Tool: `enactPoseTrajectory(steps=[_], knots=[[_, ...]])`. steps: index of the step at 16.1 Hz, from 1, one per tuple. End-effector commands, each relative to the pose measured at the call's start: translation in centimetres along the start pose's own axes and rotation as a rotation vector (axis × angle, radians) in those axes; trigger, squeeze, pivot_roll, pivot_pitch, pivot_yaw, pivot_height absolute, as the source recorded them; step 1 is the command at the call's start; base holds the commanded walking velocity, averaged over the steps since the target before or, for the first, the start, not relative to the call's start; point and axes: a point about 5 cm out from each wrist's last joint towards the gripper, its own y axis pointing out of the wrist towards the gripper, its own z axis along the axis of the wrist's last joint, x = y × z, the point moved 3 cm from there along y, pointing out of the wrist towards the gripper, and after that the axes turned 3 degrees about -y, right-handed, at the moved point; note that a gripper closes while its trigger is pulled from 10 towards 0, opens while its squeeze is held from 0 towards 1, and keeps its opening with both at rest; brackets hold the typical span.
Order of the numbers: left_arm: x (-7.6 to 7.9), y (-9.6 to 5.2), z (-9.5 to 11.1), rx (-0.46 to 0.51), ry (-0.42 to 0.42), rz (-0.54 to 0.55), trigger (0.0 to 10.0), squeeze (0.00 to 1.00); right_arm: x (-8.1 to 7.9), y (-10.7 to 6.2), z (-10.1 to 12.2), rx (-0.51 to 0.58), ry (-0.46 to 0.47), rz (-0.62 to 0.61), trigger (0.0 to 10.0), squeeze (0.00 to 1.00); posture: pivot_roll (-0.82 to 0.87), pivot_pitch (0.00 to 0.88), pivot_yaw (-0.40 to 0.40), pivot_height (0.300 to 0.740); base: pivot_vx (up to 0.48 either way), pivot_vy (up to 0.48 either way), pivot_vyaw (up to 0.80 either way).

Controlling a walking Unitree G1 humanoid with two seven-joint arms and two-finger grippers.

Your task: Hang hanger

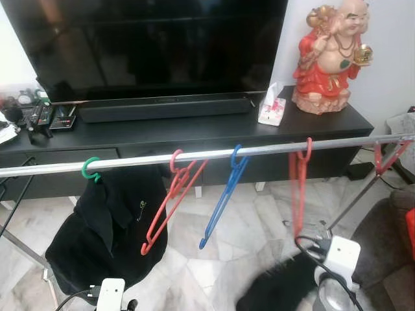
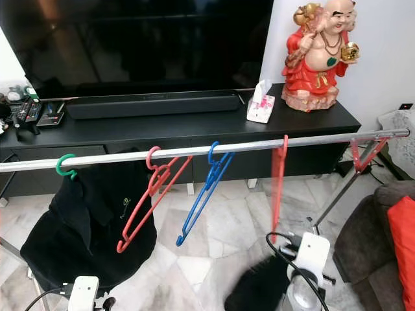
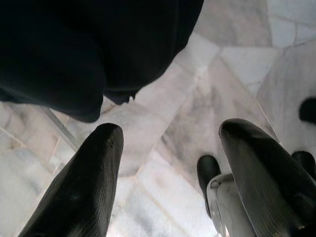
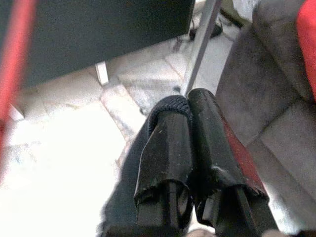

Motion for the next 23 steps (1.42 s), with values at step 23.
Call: enactPoseTrajectory(steps=[23], knots=[[1.0, -8.2, 17.4, 0.876, 0.076, 0.015, 10.0, 0.0, -0.5, -3.6, -8.6, -0.365, -0.224, 0.215, 10.0, 0.0, -0.02, 0.0, -0.026, 0.74, 0.0, 0.0, 0.0]])
